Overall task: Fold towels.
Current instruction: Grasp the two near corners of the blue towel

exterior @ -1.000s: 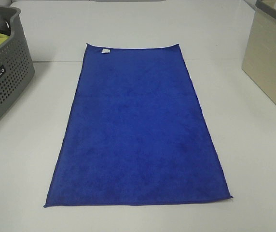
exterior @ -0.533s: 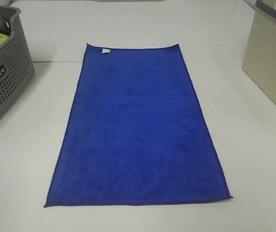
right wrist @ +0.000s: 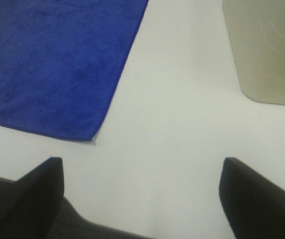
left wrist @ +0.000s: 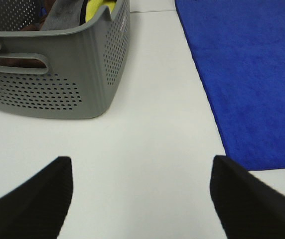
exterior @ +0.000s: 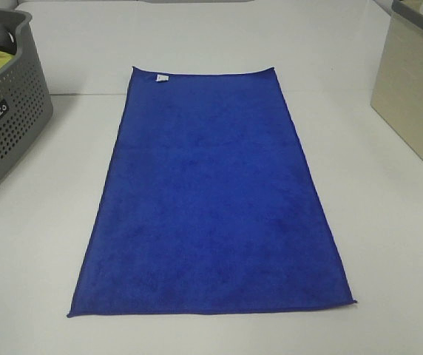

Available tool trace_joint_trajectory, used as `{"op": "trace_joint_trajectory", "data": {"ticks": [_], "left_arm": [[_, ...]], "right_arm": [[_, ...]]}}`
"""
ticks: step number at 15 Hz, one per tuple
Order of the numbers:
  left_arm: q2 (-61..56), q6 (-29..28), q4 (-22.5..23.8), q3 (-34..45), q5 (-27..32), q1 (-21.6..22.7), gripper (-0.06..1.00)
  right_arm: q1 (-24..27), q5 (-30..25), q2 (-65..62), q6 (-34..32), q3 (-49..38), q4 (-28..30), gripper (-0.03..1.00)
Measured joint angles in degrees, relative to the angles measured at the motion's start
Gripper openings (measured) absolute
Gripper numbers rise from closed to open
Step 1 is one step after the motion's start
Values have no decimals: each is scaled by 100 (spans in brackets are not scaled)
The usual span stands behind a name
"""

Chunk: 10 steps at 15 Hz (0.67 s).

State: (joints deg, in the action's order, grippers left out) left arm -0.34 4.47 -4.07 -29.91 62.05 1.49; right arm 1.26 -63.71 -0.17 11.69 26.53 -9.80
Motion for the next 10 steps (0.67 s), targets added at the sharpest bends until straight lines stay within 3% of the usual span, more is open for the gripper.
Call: {"op": "trace_joint_trajectory", "data": {"ticks": [10], "left_arm": [[0,0,0,0,0,0,73]], "right_arm": [[0,0,0,0,0,0,82]]}}
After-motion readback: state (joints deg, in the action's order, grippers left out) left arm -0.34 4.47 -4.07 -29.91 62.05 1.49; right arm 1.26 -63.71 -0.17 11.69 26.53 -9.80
